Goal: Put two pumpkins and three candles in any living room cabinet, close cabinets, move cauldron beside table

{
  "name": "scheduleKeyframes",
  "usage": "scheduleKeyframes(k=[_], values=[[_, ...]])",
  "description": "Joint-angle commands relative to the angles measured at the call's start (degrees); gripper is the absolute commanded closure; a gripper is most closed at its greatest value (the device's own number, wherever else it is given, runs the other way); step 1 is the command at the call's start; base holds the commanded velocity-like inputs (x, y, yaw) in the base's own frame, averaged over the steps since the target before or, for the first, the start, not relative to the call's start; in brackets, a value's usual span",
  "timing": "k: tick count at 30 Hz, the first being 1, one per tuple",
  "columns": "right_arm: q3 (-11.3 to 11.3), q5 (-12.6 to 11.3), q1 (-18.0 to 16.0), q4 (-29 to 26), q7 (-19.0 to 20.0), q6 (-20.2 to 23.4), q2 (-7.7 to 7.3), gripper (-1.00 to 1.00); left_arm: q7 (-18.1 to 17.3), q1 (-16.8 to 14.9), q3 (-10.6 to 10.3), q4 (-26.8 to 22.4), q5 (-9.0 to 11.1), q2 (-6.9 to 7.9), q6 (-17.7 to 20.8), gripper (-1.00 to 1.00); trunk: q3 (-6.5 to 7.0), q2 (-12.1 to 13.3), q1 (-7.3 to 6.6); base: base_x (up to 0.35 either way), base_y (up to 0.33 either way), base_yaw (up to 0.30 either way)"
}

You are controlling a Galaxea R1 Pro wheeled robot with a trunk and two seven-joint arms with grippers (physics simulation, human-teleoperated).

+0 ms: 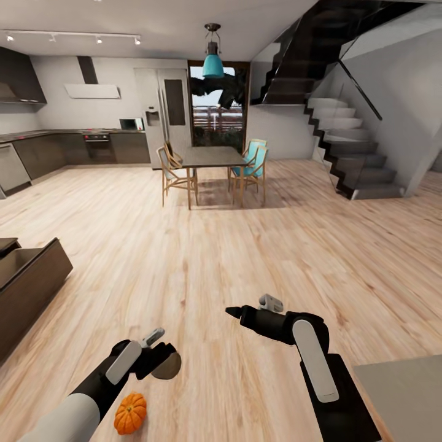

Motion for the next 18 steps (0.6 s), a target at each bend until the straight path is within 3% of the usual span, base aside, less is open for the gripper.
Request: scheduleKeyframes(k=[1, 12, 18], values=[[0.01, -0.57, -0.04, -0.06, -0.6, 0.13, 0.04, -1.0, 0.64, -0.04, -0.36, -0.14, 0.57, 0.08, 0.0, 1.0, -0.06, -0.03, 0.03, 0.343, -0.09, -0.01], [0.01, -0.55, -0.04, -0.09, -0.67, 0.13, 0.07, -1.0, 0.64, -0.04, -0.38, -0.14, 0.57, 0.09, 0.0, 1.0, -0.06, -0.03, 0.03, 0.334, -0.126, 0.0], [0.01, -0.53, -0.04, -0.09, -0.71, 0.13, 0.07, -1.0, 0.64, -0.04, -0.38, -0.13, 0.57, 0.09, 0.0, 1.0, -0.06, -0.03, 0.03, 0.325, -0.121, 0.126]])
